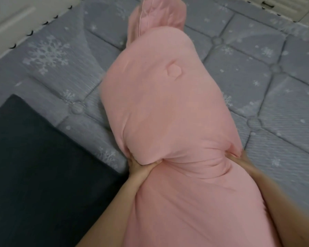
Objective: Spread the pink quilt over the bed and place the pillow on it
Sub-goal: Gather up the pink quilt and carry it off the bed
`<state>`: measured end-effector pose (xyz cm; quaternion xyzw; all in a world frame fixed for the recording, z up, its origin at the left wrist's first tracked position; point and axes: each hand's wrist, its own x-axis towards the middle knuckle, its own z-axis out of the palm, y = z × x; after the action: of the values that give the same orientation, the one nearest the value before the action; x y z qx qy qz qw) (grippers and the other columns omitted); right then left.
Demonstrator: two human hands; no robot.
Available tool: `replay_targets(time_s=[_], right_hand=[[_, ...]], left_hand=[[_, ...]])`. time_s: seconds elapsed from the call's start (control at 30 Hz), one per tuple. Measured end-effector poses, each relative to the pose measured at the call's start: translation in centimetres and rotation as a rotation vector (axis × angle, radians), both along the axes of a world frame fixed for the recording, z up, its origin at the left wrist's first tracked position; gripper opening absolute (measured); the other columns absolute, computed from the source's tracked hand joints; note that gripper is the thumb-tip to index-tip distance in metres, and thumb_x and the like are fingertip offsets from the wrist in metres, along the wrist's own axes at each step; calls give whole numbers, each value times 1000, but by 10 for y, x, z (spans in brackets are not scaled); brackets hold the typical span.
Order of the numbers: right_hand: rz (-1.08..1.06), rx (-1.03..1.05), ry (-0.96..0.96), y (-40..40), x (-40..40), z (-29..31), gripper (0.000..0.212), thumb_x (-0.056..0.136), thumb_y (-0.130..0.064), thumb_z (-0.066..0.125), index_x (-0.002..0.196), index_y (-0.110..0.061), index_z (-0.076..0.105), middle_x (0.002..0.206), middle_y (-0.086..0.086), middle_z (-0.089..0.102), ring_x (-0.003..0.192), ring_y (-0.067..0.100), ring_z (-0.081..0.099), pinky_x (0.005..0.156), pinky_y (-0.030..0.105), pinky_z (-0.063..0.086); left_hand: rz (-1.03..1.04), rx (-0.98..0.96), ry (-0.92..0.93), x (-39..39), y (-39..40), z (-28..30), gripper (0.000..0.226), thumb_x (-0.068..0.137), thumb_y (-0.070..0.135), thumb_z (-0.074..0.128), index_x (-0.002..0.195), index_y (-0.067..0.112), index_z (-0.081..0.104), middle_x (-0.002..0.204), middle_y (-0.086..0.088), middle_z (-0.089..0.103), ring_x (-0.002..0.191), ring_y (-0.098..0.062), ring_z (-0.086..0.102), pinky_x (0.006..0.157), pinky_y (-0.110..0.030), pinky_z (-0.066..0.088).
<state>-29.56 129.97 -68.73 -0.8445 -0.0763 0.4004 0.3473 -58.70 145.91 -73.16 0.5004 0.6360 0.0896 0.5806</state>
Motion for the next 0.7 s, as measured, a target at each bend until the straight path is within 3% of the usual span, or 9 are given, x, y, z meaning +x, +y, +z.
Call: replay_targets(time_s=[0.07, 0.13, 0.2, 0.37, 0.47, 0.57, 0.63, 0.7], right_hand=[[37, -2, -10, 4, -2, 1, 93, 69, -32, 79, 143, -6, 28, 142, 7, 40, 120, 13, 41, 98, 25, 31], [59, -25, -39, 9, -7, 4, 79, 80, -19, 71, 143, -6, 27, 146, 12, 37, 127, 17, 40, 95, 21, 28], [76, -54, -47, 14, -13, 8, 81, 82, -21, 71, 145, -6, 22, 149, 12, 33, 134, 22, 37, 87, 13, 26], [111, -40, -47, 23, -22, 17, 69, 88, -13, 61, 145, -6, 23, 150, 9, 32, 125, 8, 35, 74, 0, 23], [71, -52, -24, 18, -10, -8, 76, 85, -18, 66, 147, -11, 23, 150, 6, 33, 133, 15, 35, 91, 8, 26], [37, -8, -10, 20, -14, -7, 86, 74, -27, 72, 146, -12, 25, 149, 6, 34, 129, 12, 37, 105, 22, 28], [23, -4, -16, 20, -16, -3, 70, 81, -15, 68, 142, -8, 33, 140, 1, 41, 118, 7, 38, 97, 17, 31], [-1, -25, -30, 18, -17, 8, 55, 84, -17, 66, 134, -9, 46, 124, -2, 50, 112, 8, 45, 89, 16, 34]], left_hand=[[11, -28, -38, 3, 0, 3, 154, 15, 74, 75, 148, 22, 15, 153, -3, 21, 140, -20, 25, 115, -34, 24], [26, -21, -89, 2, 2, 0, 151, 18, 67, 76, 148, 20, 15, 153, -3, 21, 139, -18, 24, 115, -31, 23], [47, 2, -157, -2, 3, -7, 150, 19, 67, 78, 147, 20, 17, 152, 2, 24, 136, -12, 29, 112, -27, 25], [65, 4, -254, -5, 3, -20, 134, 35, 56, 72, 148, 14, 13, 144, 9, 25, 125, -2, 29, 87, 6, 24], [92, 23, -226, -5, 3, -28, 136, 34, 61, 73, 147, 10, 17, 148, 4, 25, 125, -3, 31, 86, 5, 24], [85, 52, -203, -5, 4, -32, 140, 31, 69, 76, 145, 8, 24, 146, 3, 30, 127, -4, 33, 84, 9, 26], [80, 60, -213, -3, 8, -29, 125, 40, 54, 78, 144, 8, 25, 143, 4, 31, 127, -4, 32, 82, 10, 26], [76, 69, -238, 0, 9, -23, 110, 54, 33, 84, 144, 6, 26, 145, 0, 32, 129, -6, 32, 84, 7, 25]])
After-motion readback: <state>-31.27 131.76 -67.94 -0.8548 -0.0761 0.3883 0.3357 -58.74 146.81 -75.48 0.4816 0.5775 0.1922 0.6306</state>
